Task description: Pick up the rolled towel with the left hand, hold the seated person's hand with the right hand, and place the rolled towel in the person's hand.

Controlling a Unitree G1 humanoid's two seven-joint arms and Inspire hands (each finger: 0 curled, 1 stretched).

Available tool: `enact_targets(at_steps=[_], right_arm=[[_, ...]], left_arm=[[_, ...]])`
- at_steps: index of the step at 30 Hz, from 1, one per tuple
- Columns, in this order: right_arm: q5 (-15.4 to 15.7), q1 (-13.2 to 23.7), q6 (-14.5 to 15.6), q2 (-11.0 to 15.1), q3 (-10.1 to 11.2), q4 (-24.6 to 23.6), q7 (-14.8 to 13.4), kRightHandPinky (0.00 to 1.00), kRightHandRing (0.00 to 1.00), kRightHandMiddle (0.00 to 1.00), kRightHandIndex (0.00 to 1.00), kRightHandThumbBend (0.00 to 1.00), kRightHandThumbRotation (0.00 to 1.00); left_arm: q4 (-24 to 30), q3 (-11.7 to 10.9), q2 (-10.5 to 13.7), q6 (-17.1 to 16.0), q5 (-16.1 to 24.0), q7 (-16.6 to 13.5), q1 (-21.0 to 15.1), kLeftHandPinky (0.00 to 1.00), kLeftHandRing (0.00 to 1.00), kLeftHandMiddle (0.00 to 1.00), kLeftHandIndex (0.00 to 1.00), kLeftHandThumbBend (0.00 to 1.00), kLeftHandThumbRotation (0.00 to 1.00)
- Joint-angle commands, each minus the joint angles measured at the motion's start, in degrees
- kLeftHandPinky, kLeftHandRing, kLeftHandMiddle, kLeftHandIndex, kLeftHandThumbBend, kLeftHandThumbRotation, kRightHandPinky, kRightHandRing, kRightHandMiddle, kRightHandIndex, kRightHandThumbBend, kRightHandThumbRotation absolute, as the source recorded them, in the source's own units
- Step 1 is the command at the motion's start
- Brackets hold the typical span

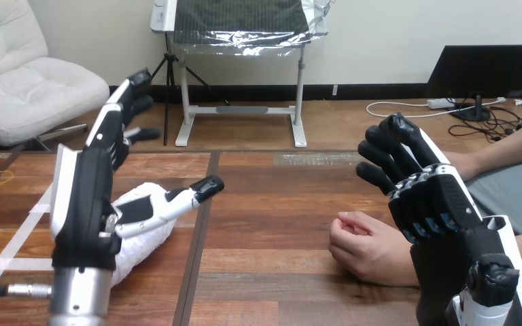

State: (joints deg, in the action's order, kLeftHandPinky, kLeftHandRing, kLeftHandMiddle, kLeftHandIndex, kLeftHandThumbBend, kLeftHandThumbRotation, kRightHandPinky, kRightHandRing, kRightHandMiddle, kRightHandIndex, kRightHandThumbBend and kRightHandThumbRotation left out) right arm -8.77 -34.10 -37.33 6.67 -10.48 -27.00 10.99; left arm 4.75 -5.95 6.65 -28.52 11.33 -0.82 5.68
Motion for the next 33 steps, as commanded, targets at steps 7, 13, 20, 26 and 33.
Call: enact_targets(at_steps=[7, 13, 20, 26, 33], right_arm=[[0.64, 2.86, -0.72, -0.82, 0.40, -0.64, -0.31, 0.87, 0.89, 0.89, 0.89, 0.81, 1.00], [0.35, 2.75, -0.56, -0.76, 0.24, -0.71, -0.26, 0.86, 0.89, 0.89, 0.89, 0.81, 1.00], [0.51, 2.64, -0.74, -0.87, 0.27, -0.61, -0.34, 0.86, 0.89, 0.88, 0.89, 0.82, 1.00], [0.07, 2.67, -0.79, -0.70, 0.18, -0.73, -0.13, 0.86, 0.89, 0.88, 0.89, 0.82, 1.00], [0.24, 2.64, -1.01, -0.74, 0.39, -0.73, -0.23, 0.86, 0.89, 0.89, 0.89, 0.81, 1.00]], left_arm=[[-1.66, 0.03, 4.21, 8.30, 9.19, -2.40, -6.97, 0.91, 0.97, 0.99, 0.97, 1.00, 0.12], [-2.54, 0.90, 5.81, 12.78, 13.52, -3.13, -8.56, 0.87, 0.97, 1.00, 0.98, 1.00, 0.14], [-3.93, 2.63, 7.39, 17.64, 20.23, -4.83, -10.13, 0.77, 0.94, 0.99, 0.98, 1.00, 0.15], [-5.25, 3.96, 7.78, 21.62, 23.87, -5.61, -11.25, 0.71, 0.92, 0.99, 0.97, 1.00, 0.14], [-6.30, 5.58, 7.89, 26.27, 26.71, -6.21, -12.40, 0.69, 0.91, 0.98, 0.95, 1.00, 0.13]])
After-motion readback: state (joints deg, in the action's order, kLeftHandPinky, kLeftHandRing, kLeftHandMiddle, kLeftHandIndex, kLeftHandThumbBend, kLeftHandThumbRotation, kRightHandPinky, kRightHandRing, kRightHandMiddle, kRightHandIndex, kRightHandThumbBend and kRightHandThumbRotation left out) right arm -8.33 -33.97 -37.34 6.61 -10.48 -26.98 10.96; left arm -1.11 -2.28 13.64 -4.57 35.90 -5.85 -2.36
